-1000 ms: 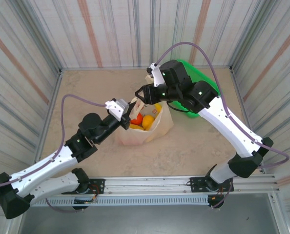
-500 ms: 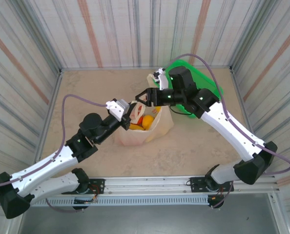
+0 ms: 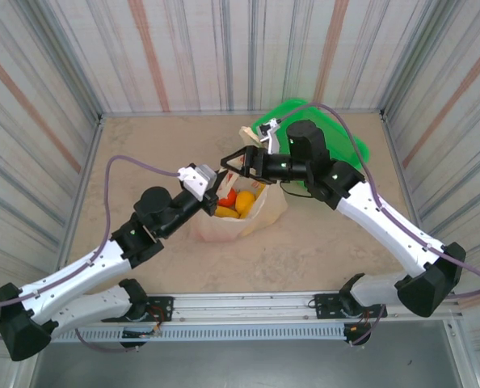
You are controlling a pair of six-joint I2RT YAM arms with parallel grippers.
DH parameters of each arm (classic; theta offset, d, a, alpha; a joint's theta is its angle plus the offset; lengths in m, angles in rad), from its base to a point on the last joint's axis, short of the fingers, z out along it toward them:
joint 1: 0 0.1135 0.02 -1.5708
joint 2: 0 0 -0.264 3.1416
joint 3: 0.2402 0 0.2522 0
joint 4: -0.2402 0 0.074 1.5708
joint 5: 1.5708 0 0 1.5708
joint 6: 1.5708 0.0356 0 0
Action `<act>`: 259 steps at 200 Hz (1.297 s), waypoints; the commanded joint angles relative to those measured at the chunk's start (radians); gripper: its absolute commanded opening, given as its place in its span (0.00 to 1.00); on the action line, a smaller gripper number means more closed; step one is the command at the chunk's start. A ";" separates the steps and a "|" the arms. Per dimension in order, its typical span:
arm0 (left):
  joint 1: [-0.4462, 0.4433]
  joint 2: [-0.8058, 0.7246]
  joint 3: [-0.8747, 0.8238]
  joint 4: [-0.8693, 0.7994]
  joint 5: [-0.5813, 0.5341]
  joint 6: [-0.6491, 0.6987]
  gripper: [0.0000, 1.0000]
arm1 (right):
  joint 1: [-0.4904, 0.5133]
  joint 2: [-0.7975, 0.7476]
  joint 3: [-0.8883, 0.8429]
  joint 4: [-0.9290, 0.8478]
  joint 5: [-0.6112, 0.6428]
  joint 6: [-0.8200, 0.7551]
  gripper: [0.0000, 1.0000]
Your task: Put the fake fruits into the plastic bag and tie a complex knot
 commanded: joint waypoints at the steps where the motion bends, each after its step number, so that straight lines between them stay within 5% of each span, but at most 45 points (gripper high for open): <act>1: 0.002 0.006 -0.002 0.032 0.012 -0.012 0.00 | 0.031 0.012 0.065 -0.035 0.035 -0.050 0.82; 41: 0.000 0.015 0.007 0.014 0.010 -0.009 0.00 | 0.059 0.023 0.117 -0.139 0.115 -0.158 0.60; 108: -0.003 0.033 0.024 0.009 0.034 0.000 0.00 | 0.060 0.049 0.188 -0.228 0.157 -0.270 0.43; 128: -0.006 0.036 0.028 0.007 0.039 0.005 0.00 | 0.060 0.061 0.201 -0.237 0.143 -0.277 0.43; 161: -0.010 0.038 0.036 0.003 0.041 0.015 0.00 | 0.068 0.071 0.226 -0.275 0.166 -0.315 0.57; 204: -0.016 0.051 0.045 0.003 0.055 0.021 0.00 | 0.082 0.084 0.261 -0.322 0.207 -0.351 0.50; 219: -0.021 0.057 0.050 0.001 0.056 0.028 0.00 | 0.086 0.096 0.285 -0.350 0.226 -0.369 0.40; 241: -0.023 0.058 0.054 -0.011 0.060 0.036 0.00 | 0.086 0.106 0.303 -0.363 0.227 -0.386 0.11; 259: -0.023 0.037 0.062 -0.045 0.049 0.045 0.20 | 0.075 0.104 0.303 -0.345 0.196 -0.399 0.00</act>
